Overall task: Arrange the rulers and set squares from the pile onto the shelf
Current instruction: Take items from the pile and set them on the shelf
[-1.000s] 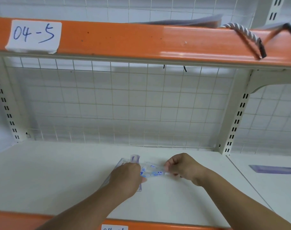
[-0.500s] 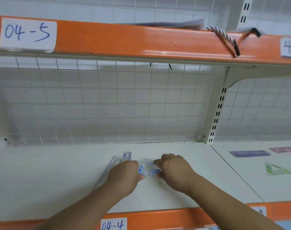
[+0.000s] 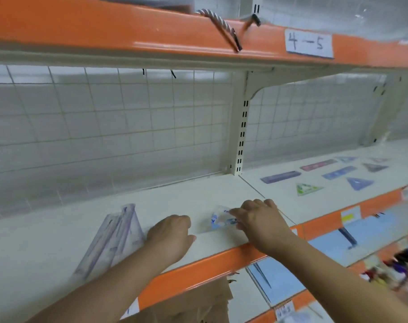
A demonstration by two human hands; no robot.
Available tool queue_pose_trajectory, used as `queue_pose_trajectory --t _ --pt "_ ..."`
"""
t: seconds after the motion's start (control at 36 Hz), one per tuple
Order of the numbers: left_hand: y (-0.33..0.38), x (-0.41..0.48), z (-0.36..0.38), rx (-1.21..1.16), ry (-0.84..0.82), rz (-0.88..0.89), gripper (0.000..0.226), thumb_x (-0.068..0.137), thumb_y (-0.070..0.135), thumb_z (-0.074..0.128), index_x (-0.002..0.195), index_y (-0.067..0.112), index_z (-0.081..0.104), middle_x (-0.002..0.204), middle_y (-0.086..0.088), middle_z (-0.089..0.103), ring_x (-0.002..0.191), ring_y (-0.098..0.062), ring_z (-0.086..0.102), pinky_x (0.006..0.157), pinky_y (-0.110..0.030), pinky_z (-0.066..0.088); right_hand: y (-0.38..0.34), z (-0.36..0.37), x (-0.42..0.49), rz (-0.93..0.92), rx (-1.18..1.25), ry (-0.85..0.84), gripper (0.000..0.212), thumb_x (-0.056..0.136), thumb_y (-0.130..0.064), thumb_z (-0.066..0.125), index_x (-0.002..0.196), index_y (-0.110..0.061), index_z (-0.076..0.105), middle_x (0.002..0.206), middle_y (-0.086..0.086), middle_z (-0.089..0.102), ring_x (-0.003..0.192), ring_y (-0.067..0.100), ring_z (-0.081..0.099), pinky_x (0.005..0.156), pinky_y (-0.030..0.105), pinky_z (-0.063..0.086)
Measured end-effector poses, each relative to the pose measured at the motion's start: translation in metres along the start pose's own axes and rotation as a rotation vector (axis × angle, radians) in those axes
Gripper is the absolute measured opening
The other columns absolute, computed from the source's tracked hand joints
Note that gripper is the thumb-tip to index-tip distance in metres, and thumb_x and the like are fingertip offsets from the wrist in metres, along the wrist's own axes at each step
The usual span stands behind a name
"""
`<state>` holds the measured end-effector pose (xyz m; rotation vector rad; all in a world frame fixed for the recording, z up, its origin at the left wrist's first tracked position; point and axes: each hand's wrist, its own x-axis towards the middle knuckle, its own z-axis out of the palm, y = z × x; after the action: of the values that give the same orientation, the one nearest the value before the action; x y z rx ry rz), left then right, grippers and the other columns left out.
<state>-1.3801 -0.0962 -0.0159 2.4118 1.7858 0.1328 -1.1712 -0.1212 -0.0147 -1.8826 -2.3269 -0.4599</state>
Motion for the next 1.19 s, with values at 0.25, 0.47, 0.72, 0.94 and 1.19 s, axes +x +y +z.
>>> queue_pose_trajectory --t 0.25,0.47,0.72,0.94,1.19 --pt "0.078 0.016 0.003 0.042 0.034 0.126 0.029 0.099 0.032 0.044 0.121 0.017 0.056 0.123 -0.002 0.057 0.113 -0.022 0.054 0.089 -0.031 0.046 0.063 -0.01 -0.048 0.047 0.003 0.056 0.03 0.083 -0.028 0.067 0.113 -0.027 0.066 0.095 0.002 0.066 0.088 0.027 0.062 0.081 0.039 0.04" --pt "0.173 0.03 0.019 0.029 0.031 0.168 0.027 0.097 0.028 0.047 0.118 0.017 0.057 0.12 -0.003 0.058 0.112 -0.024 0.054 0.087 -0.032 0.047 0.146 -0.014 -0.093 0.121 -0.006 0.085 0.03 0.071 -0.022 0.077 0.1 -0.025 0.072 0.08 0.001 0.066 0.07 0.027 0.061 0.07 0.04 0.045" --pt "0.289 0.033 0.039 0.038 0.025 0.178 0.029 0.096 0.037 0.043 0.115 0.02 0.057 0.119 -0.002 0.058 0.112 -0.023 0.054 0.086 -0.032 0.047 0.251 -0.014 -0.142 0.111 -0.029 0.08 0.031 0.082 -0.026 0.069 0.114 -0.023 0.066 0.097 0.005 0.066 0.088 0.032 0.061 0.078 0.043 0.041" --pt "0.37 0.034 0.055 0.026 -0.004 0.202 0.027 0.096 0.033 0.043 0.11 0.015 0.059 0.115 -0.007 0.06 0.107 -0.027 0.057 0.082 -0.032 0.046 0.329 -0.007 -0.181 0.094 0.013 0.113 0.038 0.078 -0.023 0.073 0.115 -0.025 0.067 0.099 0.003 0.066 0.092 0.03 0.062 0.077 0.042 0.04" --pt "0.422 0.068 0.055 0.079 -0.004 0.242 0.03 0.098 0.036 0.043 0.118 0.017 0.055 0.12 -0.004 0.057 0.112 -0.024 0.054 0.086 -0.033 0.044 0.389 0.009 -0.184 0.144 0.088 0.137 0.037 0.074 -0.019 0.077 0.11 -0.023 0.069 0.089 0.0 0.067 0.082 0.027 0.063 0.072 0.04 0.044"
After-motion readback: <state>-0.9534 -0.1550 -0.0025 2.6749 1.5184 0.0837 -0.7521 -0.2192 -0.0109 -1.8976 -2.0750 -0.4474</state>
